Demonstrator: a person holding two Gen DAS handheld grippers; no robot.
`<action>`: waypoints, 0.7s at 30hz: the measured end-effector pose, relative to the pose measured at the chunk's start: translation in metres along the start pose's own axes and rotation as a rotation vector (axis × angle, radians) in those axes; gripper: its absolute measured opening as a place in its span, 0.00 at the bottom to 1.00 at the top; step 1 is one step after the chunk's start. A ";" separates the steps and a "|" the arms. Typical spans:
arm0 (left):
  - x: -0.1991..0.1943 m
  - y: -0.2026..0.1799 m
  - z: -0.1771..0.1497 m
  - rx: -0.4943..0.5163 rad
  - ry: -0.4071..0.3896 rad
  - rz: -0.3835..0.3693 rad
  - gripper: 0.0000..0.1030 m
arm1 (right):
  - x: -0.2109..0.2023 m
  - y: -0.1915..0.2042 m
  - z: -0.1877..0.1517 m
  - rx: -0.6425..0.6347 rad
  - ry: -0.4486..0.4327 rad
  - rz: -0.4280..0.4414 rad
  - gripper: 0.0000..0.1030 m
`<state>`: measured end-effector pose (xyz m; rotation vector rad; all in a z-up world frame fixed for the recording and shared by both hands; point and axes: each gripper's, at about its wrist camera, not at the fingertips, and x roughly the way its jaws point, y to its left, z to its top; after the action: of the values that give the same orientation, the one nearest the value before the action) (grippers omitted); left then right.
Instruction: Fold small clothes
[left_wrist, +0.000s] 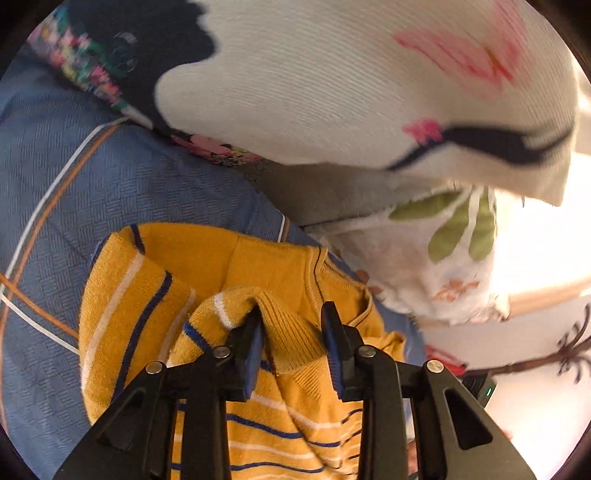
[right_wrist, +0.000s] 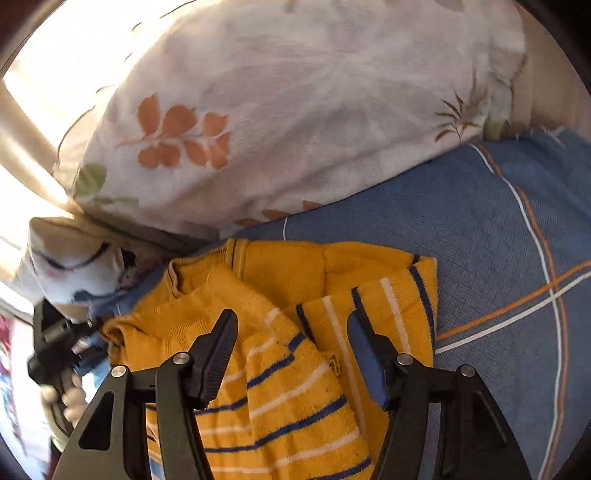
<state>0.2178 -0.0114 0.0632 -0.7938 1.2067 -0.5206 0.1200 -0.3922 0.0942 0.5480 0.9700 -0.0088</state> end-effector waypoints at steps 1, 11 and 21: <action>-0.002 0.004 0.001 -0.027 0.000 -0.029 0.29 | -0.002 0.012 -0.003 -0.065 -0.006 -0.028 0.65; -0.056 0.002 0.003 0.027 -0.135 0.060 0.47 | 0.057 0.077 -0.027 -0.442 0.115 -0.199 0.50; -0.055 0.004 -0.027 0.300 -0.087 0.266 0.48 | 0.033 0.040 0.010 -0.272 0.023 -0.220 0.07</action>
<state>0.1753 0.0244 0.0903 -0.3893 1.1005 -0.4297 0.1567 -0.3541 0.0905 0.1899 1.0310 -0.0664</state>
